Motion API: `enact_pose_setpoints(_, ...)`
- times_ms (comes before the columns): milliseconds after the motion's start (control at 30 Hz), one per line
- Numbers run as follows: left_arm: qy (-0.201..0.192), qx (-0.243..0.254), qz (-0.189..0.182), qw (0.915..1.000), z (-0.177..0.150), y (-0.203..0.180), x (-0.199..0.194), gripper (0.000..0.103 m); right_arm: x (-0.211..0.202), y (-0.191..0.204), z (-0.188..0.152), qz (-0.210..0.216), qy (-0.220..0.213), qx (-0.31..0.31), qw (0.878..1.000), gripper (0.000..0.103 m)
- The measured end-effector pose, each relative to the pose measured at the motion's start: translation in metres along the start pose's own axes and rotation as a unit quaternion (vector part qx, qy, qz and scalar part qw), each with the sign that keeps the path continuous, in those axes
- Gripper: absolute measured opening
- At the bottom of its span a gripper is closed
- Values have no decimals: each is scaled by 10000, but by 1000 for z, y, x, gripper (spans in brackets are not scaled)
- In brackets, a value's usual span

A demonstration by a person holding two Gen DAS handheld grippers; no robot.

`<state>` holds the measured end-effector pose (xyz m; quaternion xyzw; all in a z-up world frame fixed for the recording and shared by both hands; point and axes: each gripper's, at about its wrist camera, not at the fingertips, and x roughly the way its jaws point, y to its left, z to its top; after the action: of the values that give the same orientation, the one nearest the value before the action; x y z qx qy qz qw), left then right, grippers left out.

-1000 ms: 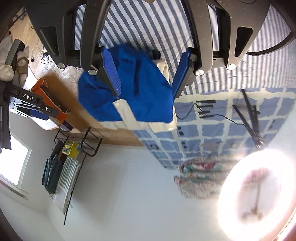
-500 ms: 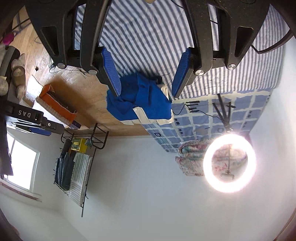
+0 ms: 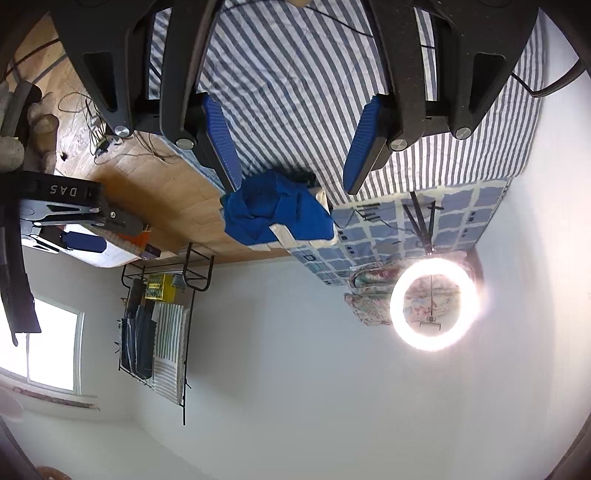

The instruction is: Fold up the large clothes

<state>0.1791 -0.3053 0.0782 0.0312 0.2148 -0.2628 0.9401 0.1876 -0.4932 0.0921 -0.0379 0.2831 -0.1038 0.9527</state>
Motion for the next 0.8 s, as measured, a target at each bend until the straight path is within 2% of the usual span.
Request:
enact_pose_setpoints(167, 60, 20, 16, 10000, -25, 1, -13, 60, -8, 3, -26, 44, -41, 163, 9998, 85)
enact_pose_setpoints(300, 136, 18, 25, 9999, -42, 3, -16, 68, -9, 8, -46, 23, -112, 292, 9995, 88)
enact_pose_setpoints(400, 179, 69, 42, 9998, -51, 2, -19, 70, -5, 11, -58, 4, -133, 351, 9993, 90)
enact_pose_setpoints(500, 162, 67, 73, 9998, -56, 3, -20, 79, 0, 11, -64, -41, -131, 379, 9992, 92)
enact_pose_setpoints(600, 183, 52, 61, 9998, -60, 3, -20, 83, 2, 11, -68, -197, -168, 336, 9991, 103)
enact_pose_setpoints(667, 189, 79, 79, 9998, -62, 2, -20, 85, 2, 12, -71, -258, -225, 331, 9989, 103)
enact_pose_setpoints(733, 136, 155, 122, 9997, -64, 0, -22, 96, 5, 12, -74, -277, -191, 307, 9990, 103)
enact_pose_setpoints(800, 67, 176, 159, 9997, -65, 1, -23, 101, 7, 12, -77, -307, -161, 312, 9989, 103)
